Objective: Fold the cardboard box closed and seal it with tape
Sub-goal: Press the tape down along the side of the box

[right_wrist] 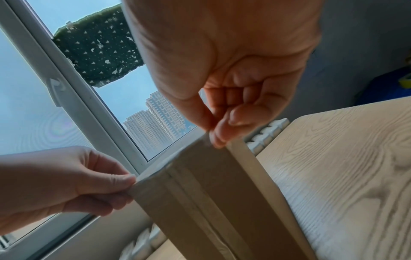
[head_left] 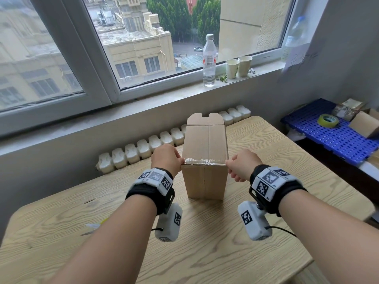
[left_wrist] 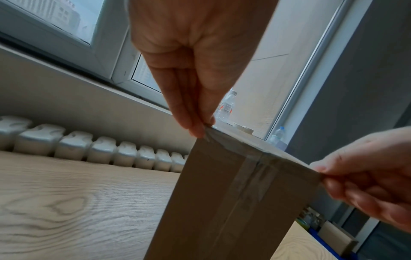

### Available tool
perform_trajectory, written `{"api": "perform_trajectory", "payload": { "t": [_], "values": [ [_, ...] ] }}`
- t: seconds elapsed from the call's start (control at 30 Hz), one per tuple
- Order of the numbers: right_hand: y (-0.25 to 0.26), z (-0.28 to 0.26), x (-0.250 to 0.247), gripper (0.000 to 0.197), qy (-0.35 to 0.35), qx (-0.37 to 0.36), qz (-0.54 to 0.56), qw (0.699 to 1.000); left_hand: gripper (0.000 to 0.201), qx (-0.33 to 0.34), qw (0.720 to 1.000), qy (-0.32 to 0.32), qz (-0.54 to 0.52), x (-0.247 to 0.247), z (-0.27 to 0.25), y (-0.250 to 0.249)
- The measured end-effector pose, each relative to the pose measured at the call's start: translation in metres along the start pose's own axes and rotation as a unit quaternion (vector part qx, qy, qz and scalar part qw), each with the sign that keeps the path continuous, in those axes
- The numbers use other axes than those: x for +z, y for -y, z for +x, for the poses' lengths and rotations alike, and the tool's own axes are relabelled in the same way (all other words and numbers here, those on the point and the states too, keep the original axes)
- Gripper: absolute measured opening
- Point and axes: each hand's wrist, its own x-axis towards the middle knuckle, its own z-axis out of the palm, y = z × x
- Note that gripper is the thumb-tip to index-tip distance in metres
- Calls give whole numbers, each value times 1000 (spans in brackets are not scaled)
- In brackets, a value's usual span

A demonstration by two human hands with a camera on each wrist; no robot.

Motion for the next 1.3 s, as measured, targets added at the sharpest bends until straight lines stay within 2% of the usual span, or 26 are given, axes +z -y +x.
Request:
{"api": "perform_trajectory", "payload": {
  "t": [0.17,0.3,0.37,0.47,0.53,0.6,0.73,0.9,1.03,1.17,1.3],
  "values": [
    [-1,5,-5,15,-16,-10,-1,1000,10,-19,999,11,-25,2,3,1],
    [-1,5,-6,13,-26,-24,26,999,11,-49,995,25,-79,0,4,3],
    [-2,4,-6,14,-53,-52,32,997,13,-55,993,28,-100,-2,4,4],
    [-6,4,-8,14,-90,-147,-60,983,8,1,999,-2,-54,-4,2,1],
    [-9,1,-7,13,-83,-203,-109,969,2,54,998,-24,-2,-6,-3,-2],
    [-12,3,-5,23,-72,-231,-119,963,9,92,995,-45,11,-4,-6,0],
    [-14,9,1,30,-72,-235,-130,960,24,126,991,-34,9,3,-9,4],
    [-10,12,-2,26,-50,-252,-155,954,10,151,988,-4,24,0,-5,10],
    [-8,13,-7,19,-36,-256,-166,952,7,164,986,-28,33,1,-5,12],
    [-11,11,-13,24,1,-267,-187,945,7,158,986,-26,36,-2,-4,15],
    [-5,5,-2,28,-35,-284,-238,928,22,209,977,-21,23,4,-7,1]
  ]
}}
